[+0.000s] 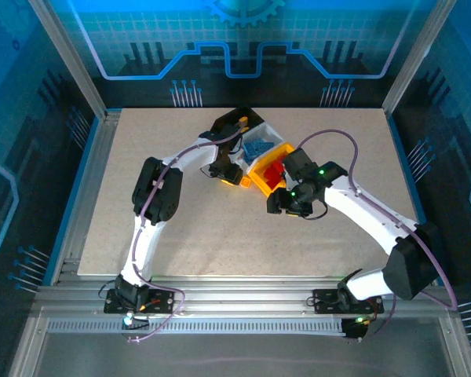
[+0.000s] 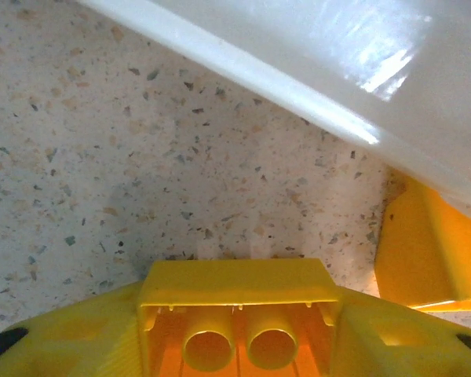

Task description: Sort the legos into containers by color

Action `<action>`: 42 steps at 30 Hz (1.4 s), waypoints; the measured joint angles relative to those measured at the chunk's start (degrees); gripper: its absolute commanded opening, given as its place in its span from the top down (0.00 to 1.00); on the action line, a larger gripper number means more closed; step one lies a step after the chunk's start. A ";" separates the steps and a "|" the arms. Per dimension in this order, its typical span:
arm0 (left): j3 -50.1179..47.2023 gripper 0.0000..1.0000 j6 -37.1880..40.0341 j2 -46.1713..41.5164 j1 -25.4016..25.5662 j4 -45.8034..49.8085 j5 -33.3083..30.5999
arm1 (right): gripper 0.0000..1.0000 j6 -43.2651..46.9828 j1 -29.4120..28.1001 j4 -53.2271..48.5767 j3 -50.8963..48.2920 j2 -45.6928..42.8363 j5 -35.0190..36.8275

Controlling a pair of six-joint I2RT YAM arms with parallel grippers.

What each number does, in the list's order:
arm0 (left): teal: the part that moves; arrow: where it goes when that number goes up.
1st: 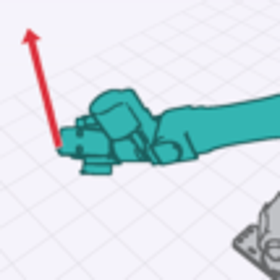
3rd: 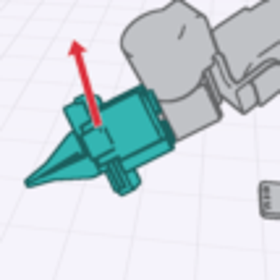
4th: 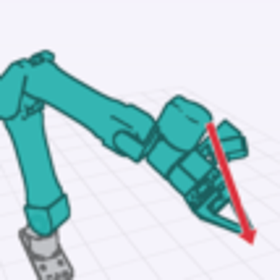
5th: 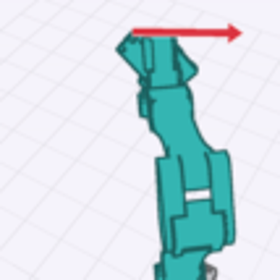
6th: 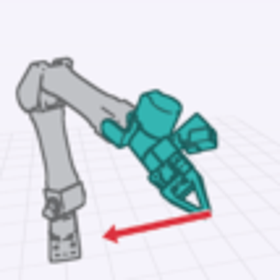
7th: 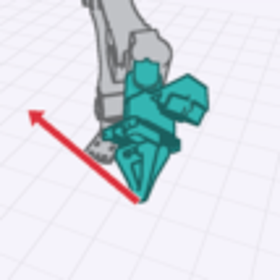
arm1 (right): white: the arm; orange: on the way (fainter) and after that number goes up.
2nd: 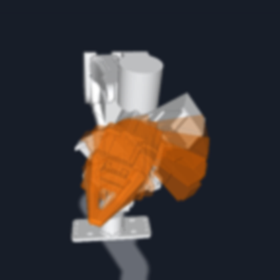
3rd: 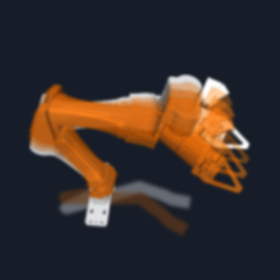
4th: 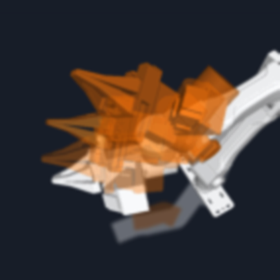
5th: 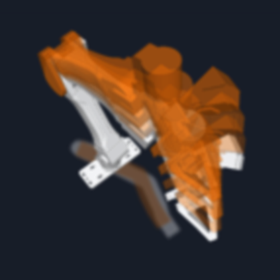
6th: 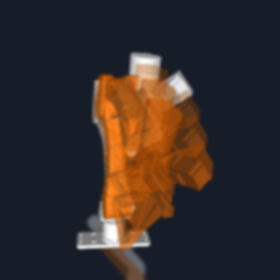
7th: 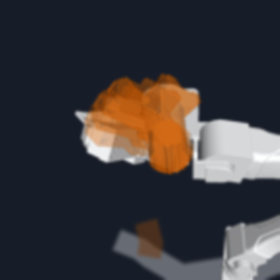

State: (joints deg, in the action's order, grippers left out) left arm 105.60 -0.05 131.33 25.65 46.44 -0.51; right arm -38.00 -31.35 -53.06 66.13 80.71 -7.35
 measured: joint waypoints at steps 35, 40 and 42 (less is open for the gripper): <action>13.86 0.48 -69.70 6.88 -13.40 -34.80 25.07 | 0.39 -1.70 -0.52 4.26 -4.35 -0.26 -0.61; 15.61 0.38 -76.91 11.39 -13.44 -38.51 25.03 | 0.39 -2.12 -0.46 4.13 -5.20 -1.31 -0.59; 16.02 0.38 -78.60 12.59 -13.44 -39.34 25.03 | 0.39 -2.12 -0.46 4.11 -5.20 -1.33 -0.61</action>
State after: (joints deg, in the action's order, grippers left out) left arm 121.62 -78.65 143.92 12.21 7.09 24.51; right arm -40.12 -31.81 -48.95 60.93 79.37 -7.97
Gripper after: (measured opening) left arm 0.613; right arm 0.610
